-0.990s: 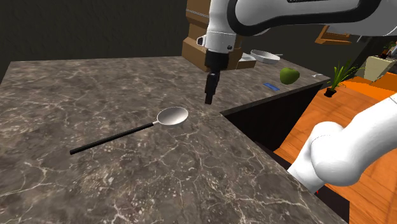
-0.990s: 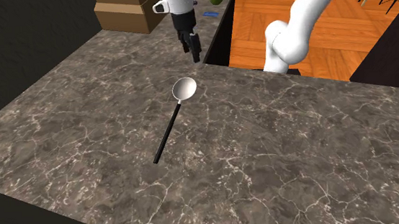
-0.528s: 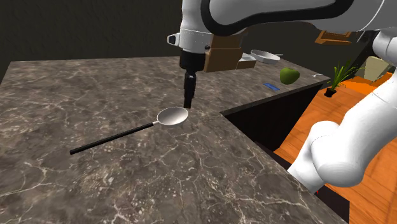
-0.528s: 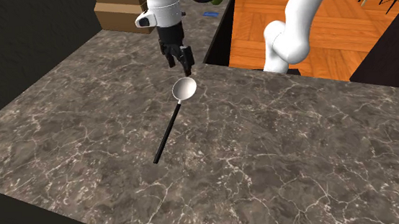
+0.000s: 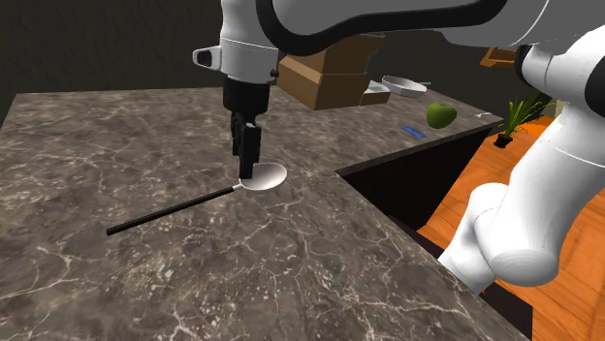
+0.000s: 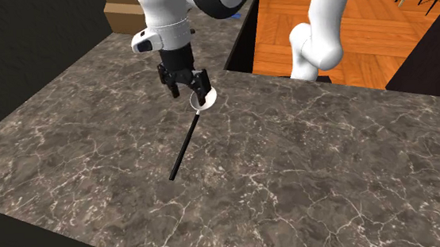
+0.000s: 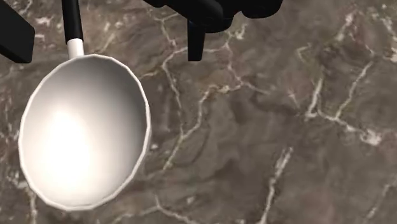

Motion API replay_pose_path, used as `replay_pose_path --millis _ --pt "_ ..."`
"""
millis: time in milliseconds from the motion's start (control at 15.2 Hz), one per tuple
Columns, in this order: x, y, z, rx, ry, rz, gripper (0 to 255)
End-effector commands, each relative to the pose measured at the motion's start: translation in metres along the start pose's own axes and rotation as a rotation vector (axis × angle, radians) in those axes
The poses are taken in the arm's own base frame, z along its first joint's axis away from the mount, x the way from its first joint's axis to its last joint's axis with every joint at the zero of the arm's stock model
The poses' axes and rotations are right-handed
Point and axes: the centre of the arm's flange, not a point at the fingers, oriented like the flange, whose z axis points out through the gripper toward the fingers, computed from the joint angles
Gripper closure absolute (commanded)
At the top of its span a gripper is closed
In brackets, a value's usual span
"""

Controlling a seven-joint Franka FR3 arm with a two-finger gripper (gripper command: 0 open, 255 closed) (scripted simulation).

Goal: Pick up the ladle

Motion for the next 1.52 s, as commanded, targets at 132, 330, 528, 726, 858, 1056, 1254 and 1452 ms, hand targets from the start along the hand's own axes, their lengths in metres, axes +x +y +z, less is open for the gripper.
replay_pose_path --millis 132,330,528,726,858,1056,1254,1452 --pt "0.040 -0.031 0.002 0.001 0.017 -0.161 0" --pt "0.061 -0.050 0.003 0.002 0.026 -0.248 0" --pt "0.060 -0.048 0.018 0.002 0.026 -0.248 0" --pt "0.059 -0.046 0.034 0.002 0.026 -0.248 0" --pt "0.058 -0.045 0.042 0.002 0.026 -0.248 0" --pt "0.059 -0.046 0.043 0.002 0.026 -0.248 255" --pt "0.058 -0.045 0.042 0.002 0.026 -0.248 255" --pt "0.058 -0.045 0.042 0.001 0.026 -0.248 255"
